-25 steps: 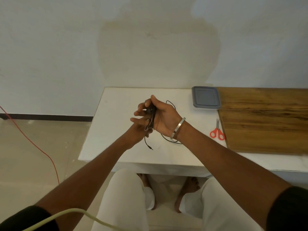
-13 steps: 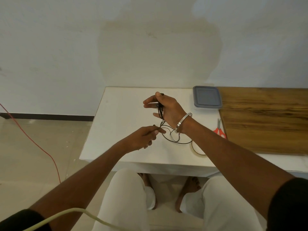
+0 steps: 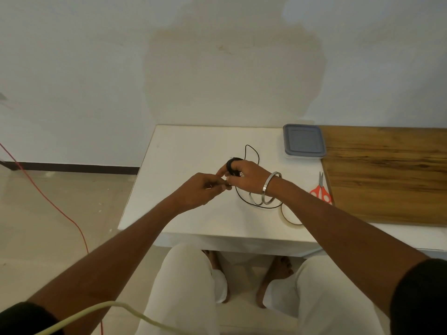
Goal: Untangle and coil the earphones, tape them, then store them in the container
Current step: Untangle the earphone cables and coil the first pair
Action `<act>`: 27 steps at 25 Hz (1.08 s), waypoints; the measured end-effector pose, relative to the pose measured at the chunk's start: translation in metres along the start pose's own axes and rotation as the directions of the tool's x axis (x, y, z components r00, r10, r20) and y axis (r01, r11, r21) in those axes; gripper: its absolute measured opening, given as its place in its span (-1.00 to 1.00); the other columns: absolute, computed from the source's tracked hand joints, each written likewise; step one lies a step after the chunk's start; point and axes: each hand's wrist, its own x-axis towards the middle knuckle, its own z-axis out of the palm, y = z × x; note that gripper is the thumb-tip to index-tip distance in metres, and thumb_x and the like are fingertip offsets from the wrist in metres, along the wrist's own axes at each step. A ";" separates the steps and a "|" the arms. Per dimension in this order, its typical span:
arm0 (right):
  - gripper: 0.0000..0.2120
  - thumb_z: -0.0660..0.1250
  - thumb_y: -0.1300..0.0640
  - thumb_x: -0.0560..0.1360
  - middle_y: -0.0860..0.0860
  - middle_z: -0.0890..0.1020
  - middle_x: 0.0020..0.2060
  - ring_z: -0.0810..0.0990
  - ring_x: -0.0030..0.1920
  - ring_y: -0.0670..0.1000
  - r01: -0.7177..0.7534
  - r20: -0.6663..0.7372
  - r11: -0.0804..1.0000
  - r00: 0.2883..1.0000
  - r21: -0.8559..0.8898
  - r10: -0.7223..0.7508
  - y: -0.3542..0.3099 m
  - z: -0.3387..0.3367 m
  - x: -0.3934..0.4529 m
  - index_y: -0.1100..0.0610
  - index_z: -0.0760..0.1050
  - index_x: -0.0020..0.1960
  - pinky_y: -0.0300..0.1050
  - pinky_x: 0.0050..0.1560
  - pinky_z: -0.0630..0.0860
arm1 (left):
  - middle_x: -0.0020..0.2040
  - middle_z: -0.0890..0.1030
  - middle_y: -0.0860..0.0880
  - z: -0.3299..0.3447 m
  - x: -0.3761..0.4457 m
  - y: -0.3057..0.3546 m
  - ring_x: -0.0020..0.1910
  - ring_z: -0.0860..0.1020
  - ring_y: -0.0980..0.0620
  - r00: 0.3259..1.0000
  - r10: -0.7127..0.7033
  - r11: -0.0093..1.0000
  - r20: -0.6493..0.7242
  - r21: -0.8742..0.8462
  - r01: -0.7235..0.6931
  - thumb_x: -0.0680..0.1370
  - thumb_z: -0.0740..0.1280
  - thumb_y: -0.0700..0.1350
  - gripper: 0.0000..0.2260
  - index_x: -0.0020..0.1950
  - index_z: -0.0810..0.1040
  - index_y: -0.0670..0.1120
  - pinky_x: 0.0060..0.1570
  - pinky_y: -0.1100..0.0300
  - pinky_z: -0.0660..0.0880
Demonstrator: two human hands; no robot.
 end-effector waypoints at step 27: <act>-0.87 0.16 0.25 0.54 0.02 0.60 -0.04 0.56 -0.10 0.02 0.072 0.147 0.949 0.989 -0.308 -0.027 0.004 0.026 -0.004 0.11 0.46 -0.03 -0.15 -0.07 0.52 | -0.26 0.63 -0.09 0.016 0.000 -0.007 -0.30 0.52 0.05 0.914 -0.328 0.807 -0.239 -0.573 0.140 0.53 0.41 -0.09 -0.83 -0.11 0.65 -0.19 -0.21 0.23 0.57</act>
